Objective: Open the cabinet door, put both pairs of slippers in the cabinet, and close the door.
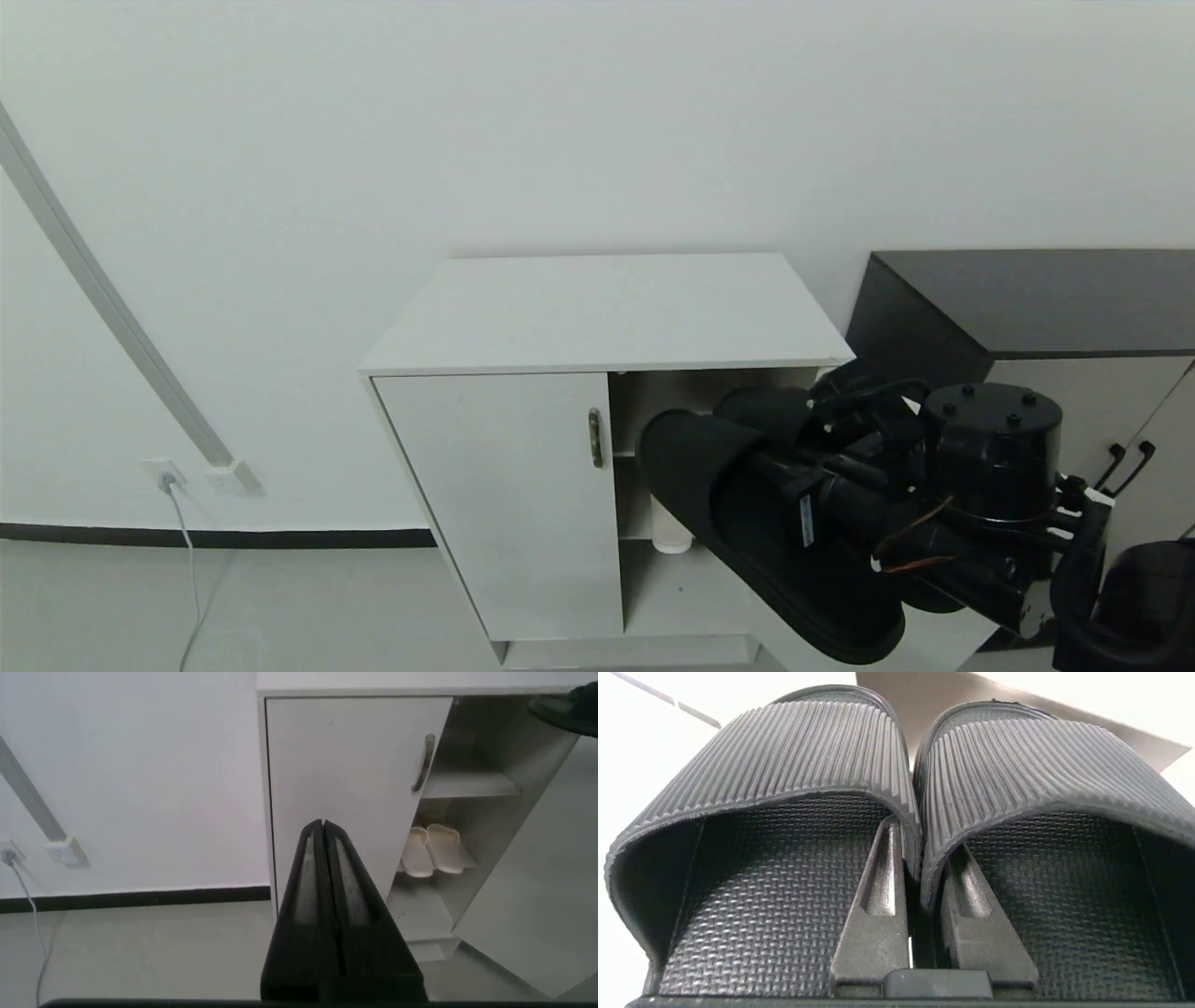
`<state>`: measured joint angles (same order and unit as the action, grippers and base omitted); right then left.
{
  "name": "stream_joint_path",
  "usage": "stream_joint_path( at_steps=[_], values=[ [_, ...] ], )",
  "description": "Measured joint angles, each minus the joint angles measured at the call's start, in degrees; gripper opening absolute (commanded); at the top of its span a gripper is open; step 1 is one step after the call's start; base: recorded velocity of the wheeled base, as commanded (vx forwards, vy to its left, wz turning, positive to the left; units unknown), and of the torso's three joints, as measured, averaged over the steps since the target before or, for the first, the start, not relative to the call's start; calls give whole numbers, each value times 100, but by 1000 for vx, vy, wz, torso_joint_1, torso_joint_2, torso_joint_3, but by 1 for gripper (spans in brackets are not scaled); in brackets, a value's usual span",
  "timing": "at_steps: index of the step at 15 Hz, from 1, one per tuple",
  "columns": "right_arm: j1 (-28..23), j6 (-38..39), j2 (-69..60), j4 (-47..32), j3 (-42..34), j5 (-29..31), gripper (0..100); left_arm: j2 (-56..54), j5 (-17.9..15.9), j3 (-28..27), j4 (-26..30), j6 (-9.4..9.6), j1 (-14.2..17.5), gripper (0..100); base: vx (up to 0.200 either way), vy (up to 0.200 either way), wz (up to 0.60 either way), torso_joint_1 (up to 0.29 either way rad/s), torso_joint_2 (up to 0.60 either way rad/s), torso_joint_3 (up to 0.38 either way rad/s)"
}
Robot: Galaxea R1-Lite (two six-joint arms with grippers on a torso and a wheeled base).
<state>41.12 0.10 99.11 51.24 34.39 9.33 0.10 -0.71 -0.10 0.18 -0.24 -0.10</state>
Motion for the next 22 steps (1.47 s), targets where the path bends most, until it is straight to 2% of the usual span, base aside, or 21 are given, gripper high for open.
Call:
stream_joint_path(
  at_steps=[12,22],
  values=[
    [0,-10,0,5,-51,-2,0,0,0,0,0,-9,0,0,0,0,0,-193,514,324],
    [11,-20,-21,148,-143,0,0,0,0,0,-5,-9,0,0,0,0,0,-102,462,354]
  ],
)
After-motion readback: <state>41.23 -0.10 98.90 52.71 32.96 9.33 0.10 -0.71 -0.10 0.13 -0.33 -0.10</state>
